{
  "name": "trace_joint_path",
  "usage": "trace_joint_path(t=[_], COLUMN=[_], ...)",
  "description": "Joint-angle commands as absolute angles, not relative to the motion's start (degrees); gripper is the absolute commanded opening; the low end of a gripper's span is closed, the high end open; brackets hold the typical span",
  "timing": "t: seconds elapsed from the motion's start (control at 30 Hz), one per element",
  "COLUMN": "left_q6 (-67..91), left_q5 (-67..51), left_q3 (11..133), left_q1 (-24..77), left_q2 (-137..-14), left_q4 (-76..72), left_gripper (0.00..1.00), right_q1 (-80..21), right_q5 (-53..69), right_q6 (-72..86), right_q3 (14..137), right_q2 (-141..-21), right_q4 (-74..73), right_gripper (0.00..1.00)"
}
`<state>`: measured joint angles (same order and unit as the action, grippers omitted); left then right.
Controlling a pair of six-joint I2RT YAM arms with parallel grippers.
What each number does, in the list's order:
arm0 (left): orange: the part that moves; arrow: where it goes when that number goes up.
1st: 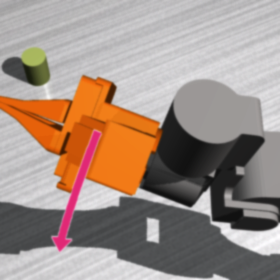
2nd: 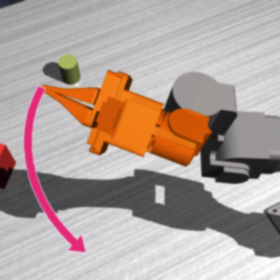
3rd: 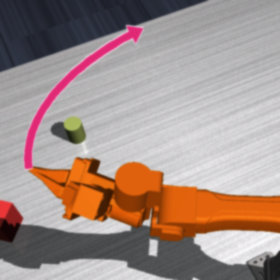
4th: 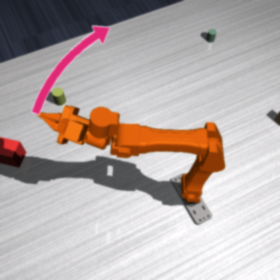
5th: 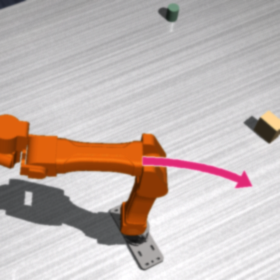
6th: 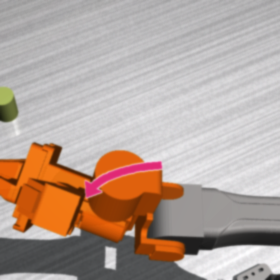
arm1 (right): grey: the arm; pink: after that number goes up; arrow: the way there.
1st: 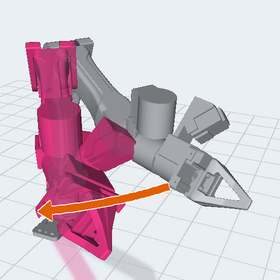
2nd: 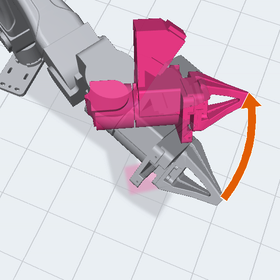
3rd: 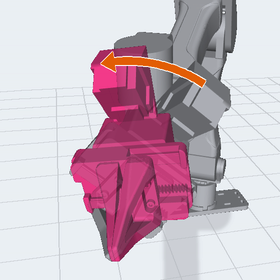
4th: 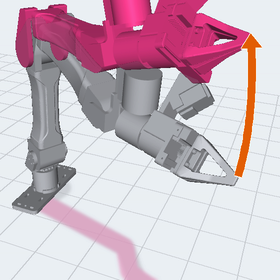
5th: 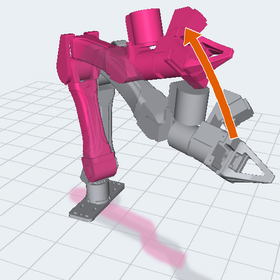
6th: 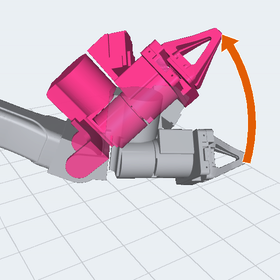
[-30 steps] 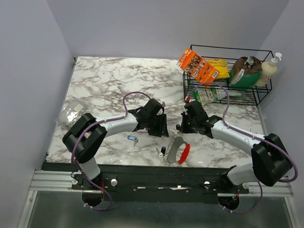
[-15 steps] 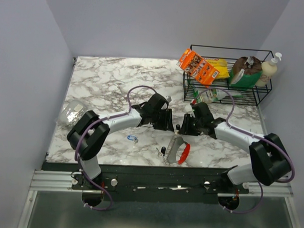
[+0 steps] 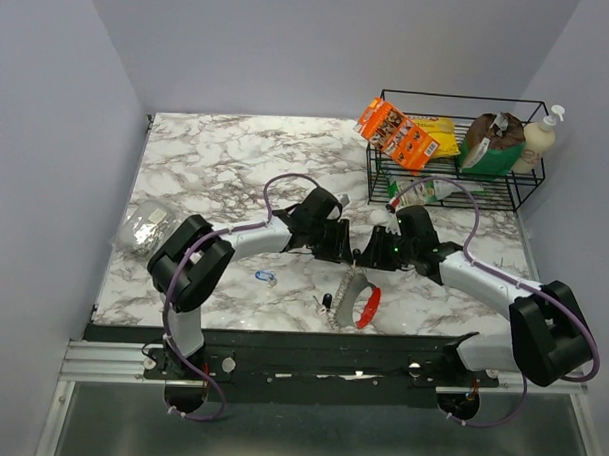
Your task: Put the keys on the keyring
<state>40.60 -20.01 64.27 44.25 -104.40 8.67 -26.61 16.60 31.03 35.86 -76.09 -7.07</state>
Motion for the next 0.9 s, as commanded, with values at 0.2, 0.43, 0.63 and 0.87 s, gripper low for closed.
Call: trace_joint_path(t=[0.2,0.43,0.63,0.87], left_q6=[41.7,42.2,43.0,44.0], left_q5=[-22.5,-22.5,-23.1,-24.7], left_q3=[66.6,66.7,67.4,67.5], left_q1=[44.1,44.1,44.1,44.1], left_q2=[-107.3,-108.4,-110.4,-112.0], left_q4=[6.7,7.3,8.6,8.8], left_gripper=[0.47,0.43,0.34,0.34], right_q1=[-26.5,-26.5,-26.5,-26.5], right_q5=[20.1,18.2,19.2,19.5], right_q6=[30.8,30.8,30.8,30.8], right_q3=[34.3,34.8,34.5,34.1], right_q2=[-79.6,-81.7,-81.8,-81.6], right_q4=[-3.8,-3.7,-2.7,-2.4], right_gripper=[0.39,0.38,0.38,0.38])
